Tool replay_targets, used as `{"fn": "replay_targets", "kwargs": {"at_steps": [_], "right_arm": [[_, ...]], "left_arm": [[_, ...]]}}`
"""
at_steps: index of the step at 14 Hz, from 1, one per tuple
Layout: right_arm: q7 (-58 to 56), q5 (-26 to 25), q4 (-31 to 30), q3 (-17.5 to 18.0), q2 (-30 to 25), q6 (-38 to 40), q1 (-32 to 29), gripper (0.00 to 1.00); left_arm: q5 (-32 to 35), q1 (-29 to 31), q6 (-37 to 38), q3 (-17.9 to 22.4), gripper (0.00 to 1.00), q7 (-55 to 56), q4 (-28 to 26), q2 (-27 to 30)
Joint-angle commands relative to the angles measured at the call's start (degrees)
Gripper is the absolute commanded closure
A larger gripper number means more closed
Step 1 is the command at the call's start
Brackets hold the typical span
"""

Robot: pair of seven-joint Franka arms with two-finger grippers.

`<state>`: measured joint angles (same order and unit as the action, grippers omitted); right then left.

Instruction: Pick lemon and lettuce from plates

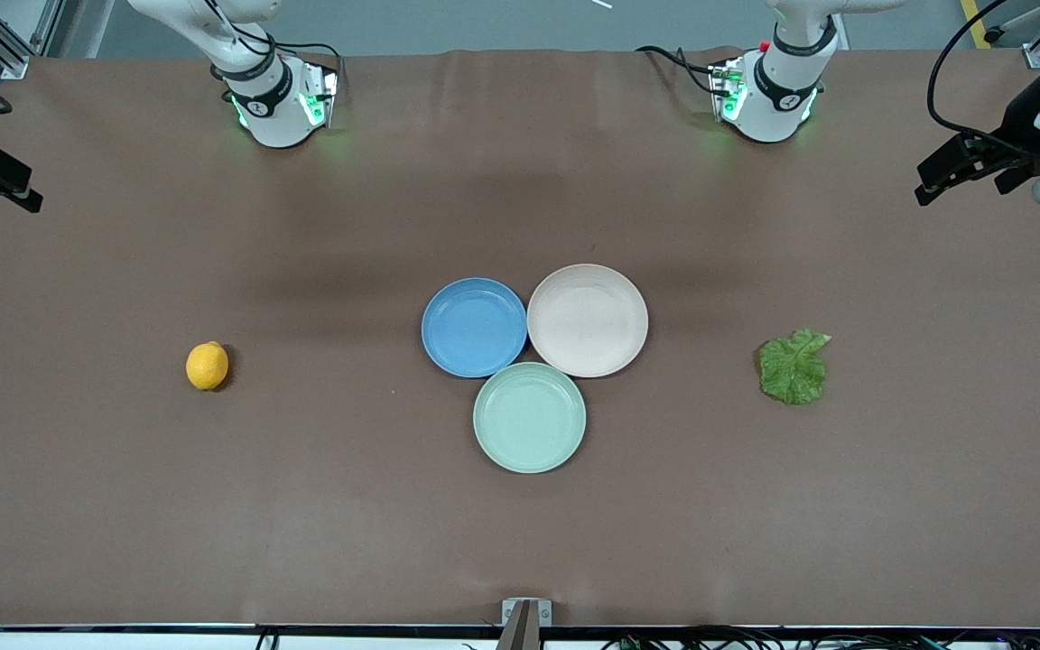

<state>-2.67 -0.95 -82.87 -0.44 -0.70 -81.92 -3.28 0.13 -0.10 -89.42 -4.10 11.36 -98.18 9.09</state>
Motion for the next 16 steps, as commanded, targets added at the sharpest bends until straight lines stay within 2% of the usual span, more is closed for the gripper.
{"fn": "replay_targets", "kwargs": {"at_steps": [1,4,16], "right_arm": [[0.12,0.51,4.38,-0.26,3.52,0.63,0.03,0.0],[0.56,0.69,4.3,-0.17,3.52,-1.74,0.03,0.0],[0.56,0.6,4.38,-0.26,3.43,-1.92,-0.23,0.0]], "left_arm": [[-0.48,-0.26,-1.11,0.06,0.0,-1.86,0.53,-0.39],[-0.65,-0.17,-1.03,-0.12,0.0,-5.55,1.41,-0.92],[-0.92,-0.08,-0.67,-0.12,0.0,-5.56,4.4,-2.85]]}}
